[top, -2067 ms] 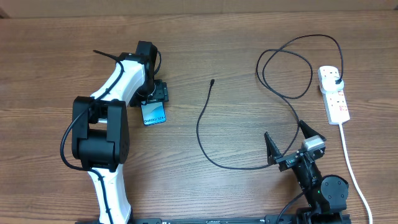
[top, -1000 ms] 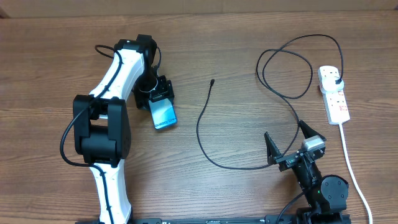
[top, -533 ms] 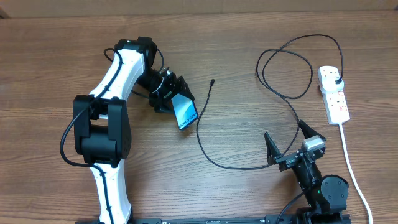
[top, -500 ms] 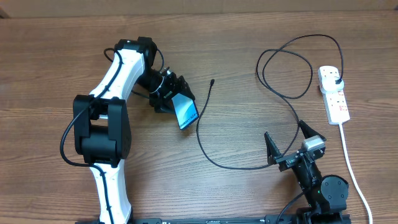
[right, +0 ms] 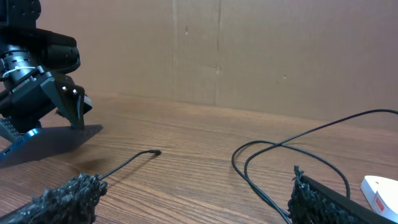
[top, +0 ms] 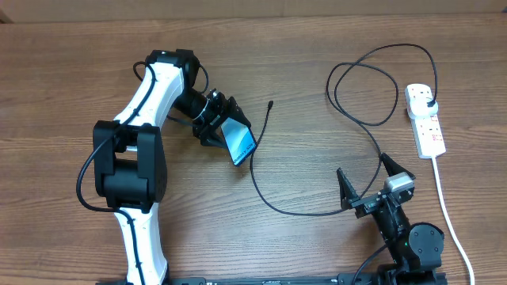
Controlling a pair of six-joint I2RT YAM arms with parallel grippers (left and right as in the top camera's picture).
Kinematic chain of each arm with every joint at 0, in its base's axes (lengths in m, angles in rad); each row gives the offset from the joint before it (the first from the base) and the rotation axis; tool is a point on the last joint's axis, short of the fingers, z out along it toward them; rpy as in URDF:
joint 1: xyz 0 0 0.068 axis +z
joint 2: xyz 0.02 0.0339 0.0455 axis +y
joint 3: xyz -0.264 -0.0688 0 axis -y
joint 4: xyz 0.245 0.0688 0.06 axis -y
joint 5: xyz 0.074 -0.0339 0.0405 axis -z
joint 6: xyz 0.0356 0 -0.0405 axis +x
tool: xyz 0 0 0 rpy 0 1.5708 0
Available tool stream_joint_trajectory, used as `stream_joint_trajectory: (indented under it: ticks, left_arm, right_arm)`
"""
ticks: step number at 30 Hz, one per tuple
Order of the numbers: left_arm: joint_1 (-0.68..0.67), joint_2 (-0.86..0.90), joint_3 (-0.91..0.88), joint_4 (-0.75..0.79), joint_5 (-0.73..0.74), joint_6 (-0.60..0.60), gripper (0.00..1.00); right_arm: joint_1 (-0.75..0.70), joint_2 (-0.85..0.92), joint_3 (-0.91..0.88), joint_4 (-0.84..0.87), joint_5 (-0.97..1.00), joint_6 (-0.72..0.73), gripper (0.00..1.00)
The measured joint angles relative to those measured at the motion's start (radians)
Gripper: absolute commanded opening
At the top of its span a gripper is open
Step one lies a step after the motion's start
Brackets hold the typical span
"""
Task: Plug charger to phone and switch on socket
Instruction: 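Raise the phone with the left gripper and tilt it toward center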
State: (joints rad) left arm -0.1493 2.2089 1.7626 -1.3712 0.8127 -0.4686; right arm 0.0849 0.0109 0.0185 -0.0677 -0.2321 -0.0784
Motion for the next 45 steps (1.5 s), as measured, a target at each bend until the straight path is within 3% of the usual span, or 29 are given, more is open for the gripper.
stream_joint_trajectory:
  ticks: [2,17,25,45]
  left_arm:
    - [0.0,0.0,0.0,-0.013,0.025,-0.033,0.68]
    - [0.0,0.0,0.0,-0.046,0.354,-0.293,0.68]
    - [0.003,0.0,0.0,-0.037,0.407,-0.441,0.68]
    - [0.04,0.0,0.0,-0.027,0.416,-0.494,0.66]
  right_arm:
    - [0.0,0.0,0.0,0.0,0.0,0.0,1.0]
    - [0.0,0.0,0.0,0.0,0.0,-0.001,1.0]
    - [0.0,0.0,0.0,0.0,0.0,0.0,1.0]
    - [0.0,0.0,0.0,0.0,0.0,0.0,1.0]
